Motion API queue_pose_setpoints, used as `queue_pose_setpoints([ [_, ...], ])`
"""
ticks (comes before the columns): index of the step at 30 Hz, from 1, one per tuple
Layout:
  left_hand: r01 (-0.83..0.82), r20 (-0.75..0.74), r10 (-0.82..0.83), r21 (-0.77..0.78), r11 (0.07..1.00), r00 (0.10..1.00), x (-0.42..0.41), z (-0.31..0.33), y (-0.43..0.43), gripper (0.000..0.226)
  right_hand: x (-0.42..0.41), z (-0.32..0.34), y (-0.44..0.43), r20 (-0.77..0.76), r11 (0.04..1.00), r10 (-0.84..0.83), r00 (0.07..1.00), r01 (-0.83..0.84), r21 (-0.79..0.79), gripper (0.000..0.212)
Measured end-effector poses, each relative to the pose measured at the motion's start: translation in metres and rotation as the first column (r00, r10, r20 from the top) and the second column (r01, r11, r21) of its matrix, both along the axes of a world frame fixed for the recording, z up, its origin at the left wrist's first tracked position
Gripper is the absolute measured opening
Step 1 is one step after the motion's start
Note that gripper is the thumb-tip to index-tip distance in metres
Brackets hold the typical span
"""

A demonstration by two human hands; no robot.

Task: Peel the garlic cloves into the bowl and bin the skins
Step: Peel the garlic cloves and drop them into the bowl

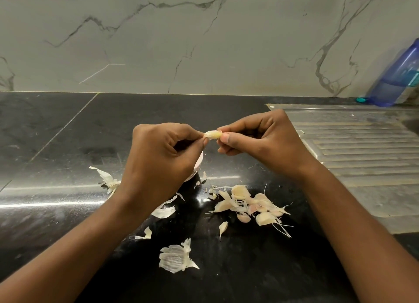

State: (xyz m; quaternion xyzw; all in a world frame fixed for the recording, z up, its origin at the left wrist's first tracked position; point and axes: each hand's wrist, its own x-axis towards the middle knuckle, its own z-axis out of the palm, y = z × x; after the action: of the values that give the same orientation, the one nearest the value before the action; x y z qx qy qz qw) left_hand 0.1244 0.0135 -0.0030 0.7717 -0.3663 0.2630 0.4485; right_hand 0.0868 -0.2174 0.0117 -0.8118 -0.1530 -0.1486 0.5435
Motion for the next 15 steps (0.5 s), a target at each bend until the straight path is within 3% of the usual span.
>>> queue_pose_setpoints([
  [3,-0.062,0.158,0.047,0.091,0.994,0.986,-0.0003,0.0013,0.0006,0.006,0.0014,-0.0032,0.0019,-0.049,1.000,-0.001,0.999,0.000,-0.023,0.017],
  [6,-0.055,0.166,0.039,0.093,0.994,0.985,0.0004,0.0005,0.0004,0.006,0.0023,-0.0040,0.0025,-0.088,0.999,0.020,0.996,-0.022,-0.027,0.018],
  [15,0.106,-0.207,-0.130,-0.120,0.987,0.970,-0.0022,-0.0024,-0.0066,0.030,0.0018,-0.0024,0.0038,-0.002,0.999,0.023,1.000,-0.023,-0.034,0.019],
])
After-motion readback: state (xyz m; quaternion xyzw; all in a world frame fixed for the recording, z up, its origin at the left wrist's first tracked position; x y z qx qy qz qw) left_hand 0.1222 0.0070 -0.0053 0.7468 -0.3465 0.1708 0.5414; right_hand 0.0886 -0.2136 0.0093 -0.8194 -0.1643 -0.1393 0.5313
